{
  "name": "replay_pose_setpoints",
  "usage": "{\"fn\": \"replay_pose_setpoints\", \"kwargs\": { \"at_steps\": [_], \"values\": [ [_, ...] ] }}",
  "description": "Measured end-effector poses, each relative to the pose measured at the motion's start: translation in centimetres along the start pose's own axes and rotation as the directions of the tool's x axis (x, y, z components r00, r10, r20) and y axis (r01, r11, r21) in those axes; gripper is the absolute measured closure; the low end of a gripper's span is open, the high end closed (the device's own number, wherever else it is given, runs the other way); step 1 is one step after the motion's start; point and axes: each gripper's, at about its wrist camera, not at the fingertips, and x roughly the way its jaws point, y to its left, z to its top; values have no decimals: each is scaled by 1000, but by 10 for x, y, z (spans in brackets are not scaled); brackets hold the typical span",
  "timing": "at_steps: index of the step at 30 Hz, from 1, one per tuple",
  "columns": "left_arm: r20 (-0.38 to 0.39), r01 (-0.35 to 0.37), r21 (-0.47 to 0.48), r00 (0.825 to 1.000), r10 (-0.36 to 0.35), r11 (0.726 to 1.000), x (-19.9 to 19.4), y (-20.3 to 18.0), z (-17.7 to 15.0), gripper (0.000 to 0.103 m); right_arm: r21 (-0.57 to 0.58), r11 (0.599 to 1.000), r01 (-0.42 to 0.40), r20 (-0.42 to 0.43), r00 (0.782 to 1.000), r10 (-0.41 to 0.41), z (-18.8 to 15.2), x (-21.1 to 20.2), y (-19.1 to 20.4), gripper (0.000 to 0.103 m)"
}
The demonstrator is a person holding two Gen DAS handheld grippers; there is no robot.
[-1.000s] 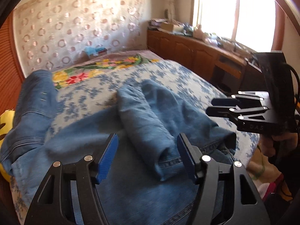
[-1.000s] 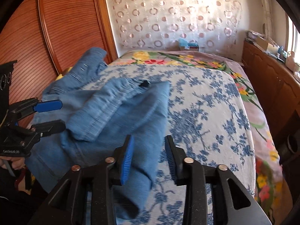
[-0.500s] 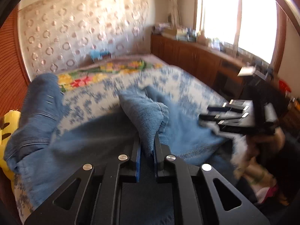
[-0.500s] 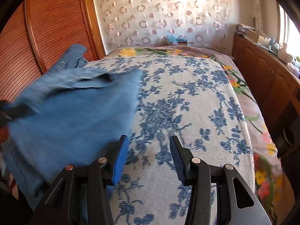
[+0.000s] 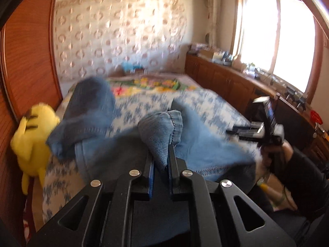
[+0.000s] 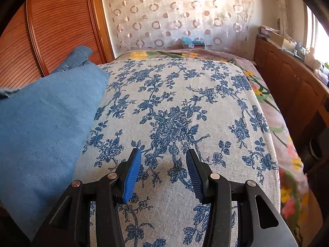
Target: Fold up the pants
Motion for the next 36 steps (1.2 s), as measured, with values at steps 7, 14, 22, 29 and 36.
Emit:
{"fn": "replay_pose_setpoints", "kwargs": {
  "at_steps": [7, 14, 22, 29, 36],
  "values": [
    [-85, -4, -25, 996, 2, 1000, 16, 11, -22, 72, -24, 999, -35, 25, 999, 36, 4, -9, 11, 56],
    [-31, -23, -35, 999, 22, 999, 6, 24, -11, 53, -81, 992, -100, 71, 992, 106, 12, -32, 44, 56],
    [-50, -42, 11, 998, 43, 999, 41, 27, 14, 53, -149, 973, -176, 67, 980, 188, 7, -40, 81, 56],
    [-111, -22, 21, 994, 25, 1000, 82, 43, 30, 53, -167, 967, -192, 26, 980, 199, -2, -24, 98, 56],
    [-199, -9, -2, 980, 9, 1000, 131, 66, 49, 53, -185, 969, -162, 14, 986, 167, -10, -10, 109, 56]
  ]
}}
